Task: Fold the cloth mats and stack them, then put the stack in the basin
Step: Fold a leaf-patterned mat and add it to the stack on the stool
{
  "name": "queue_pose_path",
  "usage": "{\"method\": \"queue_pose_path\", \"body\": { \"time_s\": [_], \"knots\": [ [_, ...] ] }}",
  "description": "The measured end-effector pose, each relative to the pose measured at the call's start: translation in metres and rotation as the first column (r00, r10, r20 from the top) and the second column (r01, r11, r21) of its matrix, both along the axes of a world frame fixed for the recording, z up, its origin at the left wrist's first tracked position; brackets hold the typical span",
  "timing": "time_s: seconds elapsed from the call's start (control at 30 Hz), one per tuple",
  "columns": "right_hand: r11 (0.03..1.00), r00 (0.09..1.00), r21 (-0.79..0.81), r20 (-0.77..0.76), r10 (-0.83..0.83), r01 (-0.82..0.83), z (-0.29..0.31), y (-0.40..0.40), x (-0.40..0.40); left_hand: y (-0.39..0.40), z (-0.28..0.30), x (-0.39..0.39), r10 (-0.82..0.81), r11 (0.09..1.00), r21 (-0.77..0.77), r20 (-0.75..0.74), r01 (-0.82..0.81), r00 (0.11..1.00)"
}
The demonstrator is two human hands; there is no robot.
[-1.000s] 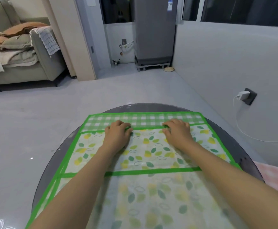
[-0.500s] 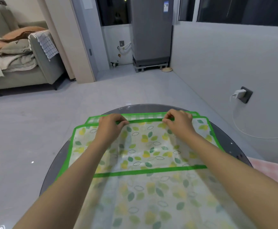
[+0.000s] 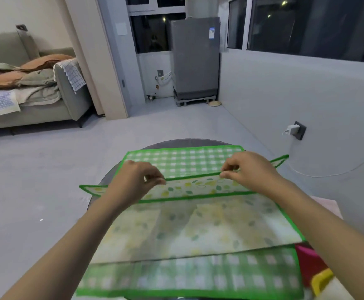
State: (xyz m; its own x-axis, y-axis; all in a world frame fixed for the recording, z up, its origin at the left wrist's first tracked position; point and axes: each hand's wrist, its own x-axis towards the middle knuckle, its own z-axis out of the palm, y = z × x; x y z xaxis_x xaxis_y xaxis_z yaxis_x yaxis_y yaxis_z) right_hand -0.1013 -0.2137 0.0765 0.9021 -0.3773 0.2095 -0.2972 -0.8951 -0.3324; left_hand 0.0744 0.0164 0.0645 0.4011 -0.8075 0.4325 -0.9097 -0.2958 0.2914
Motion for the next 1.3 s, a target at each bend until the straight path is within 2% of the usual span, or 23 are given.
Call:
{"method": "queue_pose_path", "body": {
  "time_s": [0.4, 0.63, 0.8, 0.93, 1.1, 1.2, 1.3],
  "knots": [
    [0.981, 0.996, 0.187, -0.058, 0.063, -0.051, -0.085, 0.042, -0.058, 0.043, -0.086, -0.055, 0.071, 0.992, 0.115, -0.213, -0.047, 0.975],
    [0.974, 0.991, 0.223, -0.116, 0.071, -0.043, -0.103, 0.047, -0.066, 0.044, -0.103, -0.066, 0.146, 0.971, 0.228, -0.319, -0.074, 0.937],
    [0.949, 0.991, 0.315, -0.112, 0.068, -0.029, -0.106, 0.047, -0.071, 0.045, -0.103, -0.065, 0.144, 0.964, 0.264, -0.368, -0.046, 0.919],
    [0.934, 0.996, 0.358, -0.074, 0.048, -0.019, -0.110, 0.049, -0.072, 0.038, -0.101, -0.061, 0.108, 0.968, 0.252, -0.352, -0.017, 0.930],
    [0.937, 0.998, 0.350, -0.055, 0.038, -0.016, -0.115, 0.048, -0.070, -0.001, -0.104, -0.058, 0.095, 0.978, 0.200, -0.187, -0.057, 0.978],
    [0.936, 0.999, 0.351, -0.040, 0.037, -0.020, -0.117, 0.049, -0.071, -0.037, -0.108, -0.052, 0.163, 0.946, 0.299, -0.119, -0.122, 0.979],
    [0.942, 0.999, 0.335, -0.029, 0.039, -0.027, -0.120, 0.048, -0.071, -0.063, -0.111, -0.048, 0.205, 0.903, 0.414, -0.177, -0.116, 0.963]
  ]
}}
